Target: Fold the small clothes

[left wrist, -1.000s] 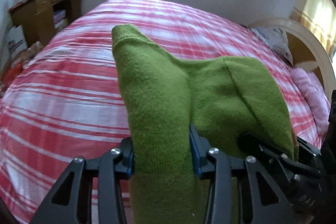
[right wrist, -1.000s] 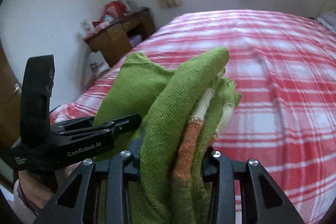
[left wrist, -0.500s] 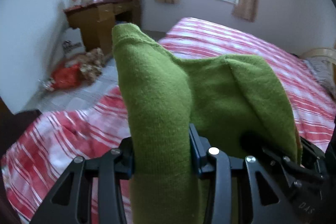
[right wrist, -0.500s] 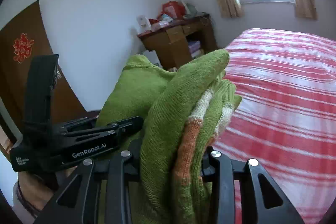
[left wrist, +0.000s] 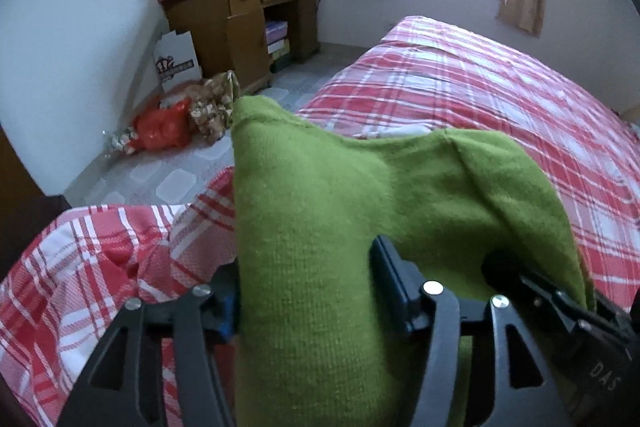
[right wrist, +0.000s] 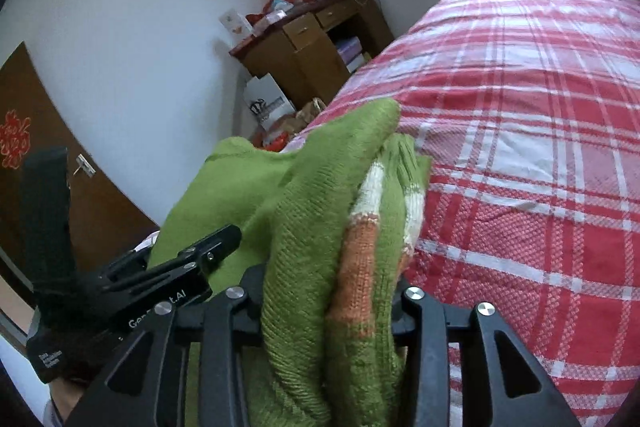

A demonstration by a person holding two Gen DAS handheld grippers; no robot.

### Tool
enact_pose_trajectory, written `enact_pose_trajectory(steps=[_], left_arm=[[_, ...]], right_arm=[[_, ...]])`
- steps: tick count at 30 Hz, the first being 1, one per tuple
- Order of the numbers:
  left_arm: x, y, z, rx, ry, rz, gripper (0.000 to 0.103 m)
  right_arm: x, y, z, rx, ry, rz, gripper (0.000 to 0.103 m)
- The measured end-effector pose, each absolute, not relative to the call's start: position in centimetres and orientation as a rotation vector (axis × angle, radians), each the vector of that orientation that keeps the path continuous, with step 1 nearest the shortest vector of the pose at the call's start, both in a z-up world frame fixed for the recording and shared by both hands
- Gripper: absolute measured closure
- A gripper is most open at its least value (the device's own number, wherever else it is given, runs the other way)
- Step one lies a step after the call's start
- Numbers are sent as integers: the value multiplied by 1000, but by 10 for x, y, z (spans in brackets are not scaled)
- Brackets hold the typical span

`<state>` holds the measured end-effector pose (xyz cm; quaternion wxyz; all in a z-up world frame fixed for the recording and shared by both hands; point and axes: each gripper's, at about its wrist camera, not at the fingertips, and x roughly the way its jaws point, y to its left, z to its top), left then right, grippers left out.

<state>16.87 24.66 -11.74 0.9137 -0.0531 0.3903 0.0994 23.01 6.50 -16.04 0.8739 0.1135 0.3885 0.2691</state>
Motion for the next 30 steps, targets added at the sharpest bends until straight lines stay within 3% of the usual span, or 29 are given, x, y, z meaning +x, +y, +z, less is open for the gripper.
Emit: enact_pose_trajectory(steps=[3,7,15,19,30], left_arm=[[169,249,-114,-129,809,212,32],[171,257,-113,-152,835,237,16],[110,251,-84,-81,791,319,9],[66,241,-72,-26,756,364,6],[-33,215,-54,31,694,351,0]], right_arm=[[236,57,-166,277,847,550,47],[237,47,-162,342,885,552,45],[139,38,-109,136,669,298,43],[97,40,-95,66,636,273,30],[6,28,-70,59,592,237,29]])
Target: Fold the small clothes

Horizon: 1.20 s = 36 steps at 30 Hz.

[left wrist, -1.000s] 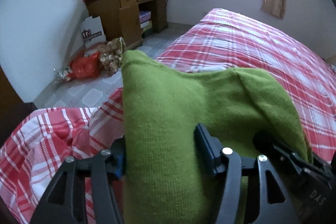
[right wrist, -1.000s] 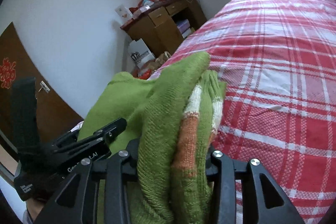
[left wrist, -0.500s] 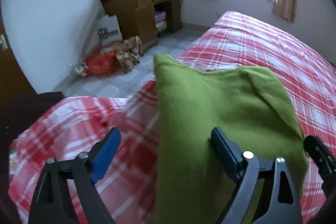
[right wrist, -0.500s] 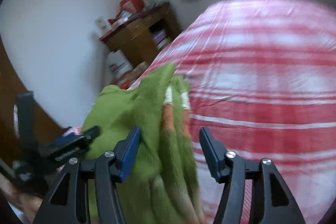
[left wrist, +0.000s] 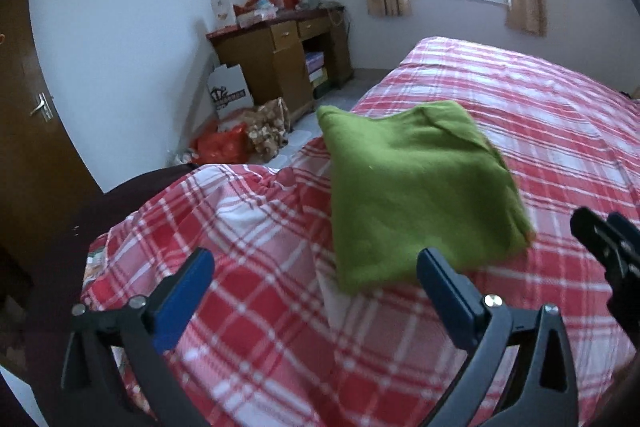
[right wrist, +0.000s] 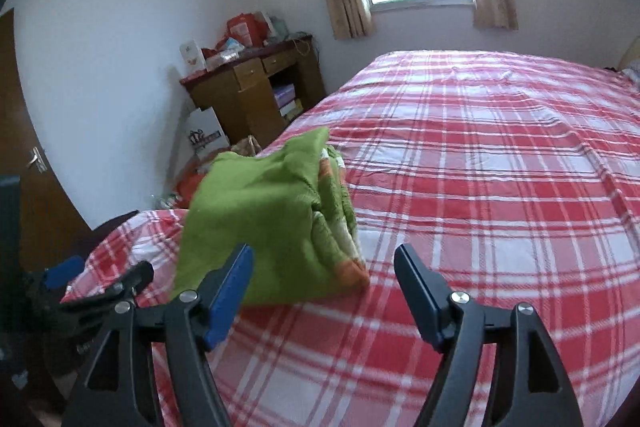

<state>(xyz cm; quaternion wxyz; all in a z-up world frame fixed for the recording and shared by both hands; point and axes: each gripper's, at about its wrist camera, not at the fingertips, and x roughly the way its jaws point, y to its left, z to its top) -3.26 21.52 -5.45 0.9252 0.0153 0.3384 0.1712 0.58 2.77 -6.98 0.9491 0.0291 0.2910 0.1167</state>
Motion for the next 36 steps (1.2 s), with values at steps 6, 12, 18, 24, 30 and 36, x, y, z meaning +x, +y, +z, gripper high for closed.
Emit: enact_pose_trajectory(steps=[6,12,18,24,30,36], left_arm=[[-69,200,-39,24,650,325,0],[-100,189,-20,34,570,313,0],[-133,182,4,42,472,293,0],[-149,177,14,65,414,279,0],[-149,177,15,62,414,289,0],[-151,178,15,46,413,304,0]], right_arm=[[-40,26,-49,7,516,220,29],[-81,21,-26,4,430,205,29],[-112,18,-3,12,355,195,22],[-127,16,7,29,321,184,21],[-131,18,10,26,306,191,21],[-134,17,11,31,297,194,21]])
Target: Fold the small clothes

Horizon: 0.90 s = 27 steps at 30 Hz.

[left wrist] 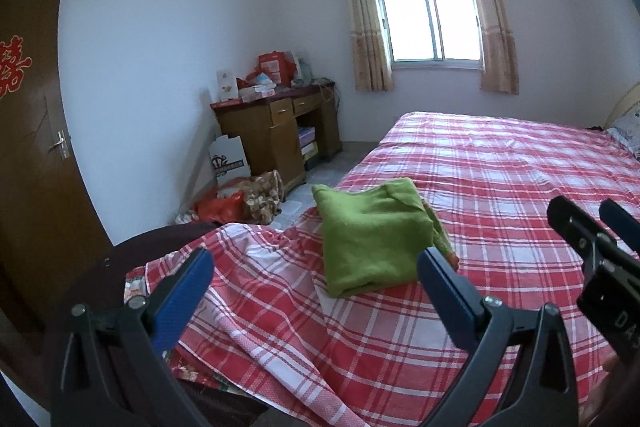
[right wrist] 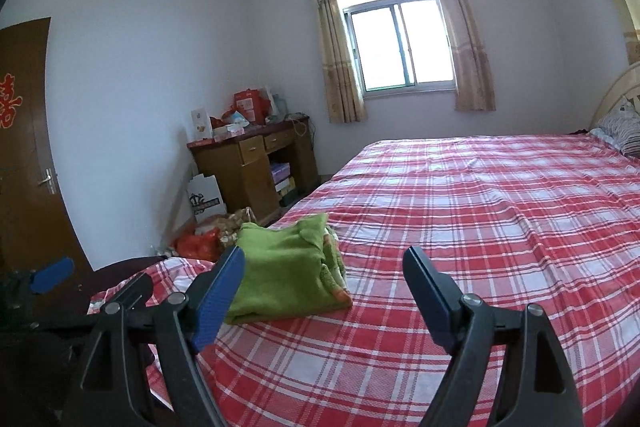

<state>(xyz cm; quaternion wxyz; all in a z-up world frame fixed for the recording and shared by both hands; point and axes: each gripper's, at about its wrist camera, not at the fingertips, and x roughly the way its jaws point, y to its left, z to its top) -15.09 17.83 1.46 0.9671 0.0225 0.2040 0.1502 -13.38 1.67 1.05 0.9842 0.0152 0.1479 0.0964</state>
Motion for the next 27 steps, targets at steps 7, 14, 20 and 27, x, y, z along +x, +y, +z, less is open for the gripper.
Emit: enact_pose_trajectory(steps=[7,14,20,27], left_arm=[[-153,177,15,48,407,306,0],[-153,180,16,43,408,310,0],[-151,185,17,37,414,319,0],[-147,188,15,31,423,356,0]], right_arm=[[-136,16,11,38,287,187,21],[-136,12,11,49,286,177,21],[-136,7,10,63,289,167,21],[-135,6,7,64,297,161,21]])
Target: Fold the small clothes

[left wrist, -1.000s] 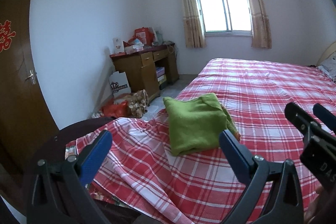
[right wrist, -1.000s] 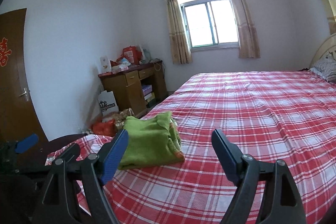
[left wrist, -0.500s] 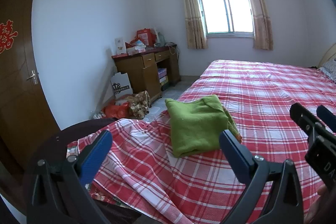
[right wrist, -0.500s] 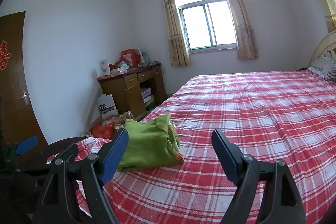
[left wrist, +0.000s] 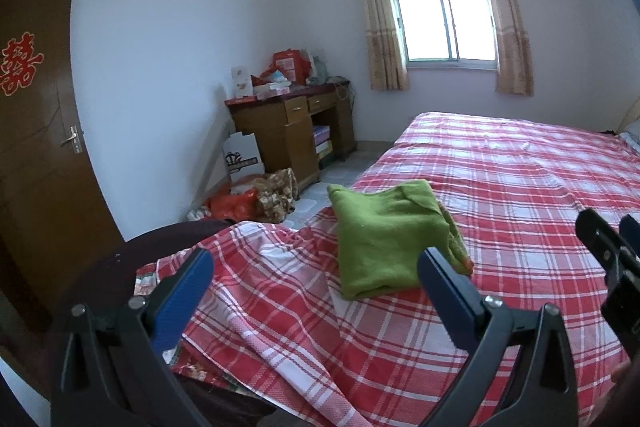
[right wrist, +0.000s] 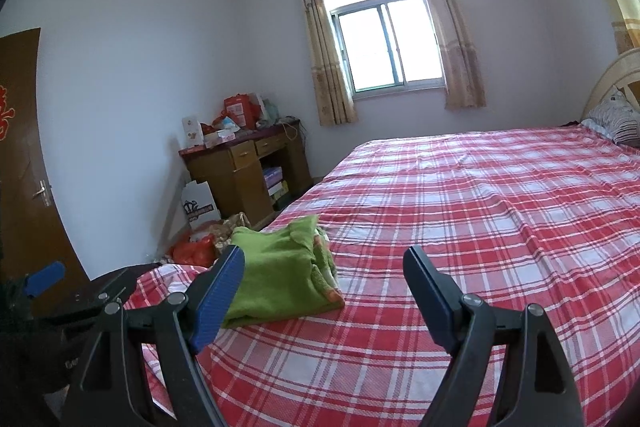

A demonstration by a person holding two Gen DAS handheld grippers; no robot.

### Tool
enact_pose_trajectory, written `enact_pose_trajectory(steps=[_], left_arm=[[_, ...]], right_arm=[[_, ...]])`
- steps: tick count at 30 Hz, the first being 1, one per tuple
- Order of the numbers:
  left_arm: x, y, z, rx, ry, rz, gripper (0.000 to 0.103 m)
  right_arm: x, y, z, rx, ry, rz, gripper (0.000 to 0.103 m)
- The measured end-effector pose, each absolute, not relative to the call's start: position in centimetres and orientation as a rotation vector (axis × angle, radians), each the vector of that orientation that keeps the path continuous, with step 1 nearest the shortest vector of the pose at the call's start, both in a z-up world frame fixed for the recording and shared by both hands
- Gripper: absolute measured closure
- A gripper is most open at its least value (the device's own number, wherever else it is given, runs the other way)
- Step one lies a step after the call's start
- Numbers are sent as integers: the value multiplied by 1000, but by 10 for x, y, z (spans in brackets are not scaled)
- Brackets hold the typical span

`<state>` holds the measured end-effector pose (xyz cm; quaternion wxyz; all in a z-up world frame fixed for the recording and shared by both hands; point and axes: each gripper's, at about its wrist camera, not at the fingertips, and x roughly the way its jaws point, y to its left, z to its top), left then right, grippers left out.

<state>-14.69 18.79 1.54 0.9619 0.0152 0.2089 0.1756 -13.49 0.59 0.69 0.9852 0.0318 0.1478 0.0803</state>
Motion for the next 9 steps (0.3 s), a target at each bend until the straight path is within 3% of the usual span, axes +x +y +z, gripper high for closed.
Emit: enact_pose_trajectory(steps=[9], left_arm=[[-144,189,12,49,435,330,0]], right_arm=[[-135,6,6,62,297,160,21]])
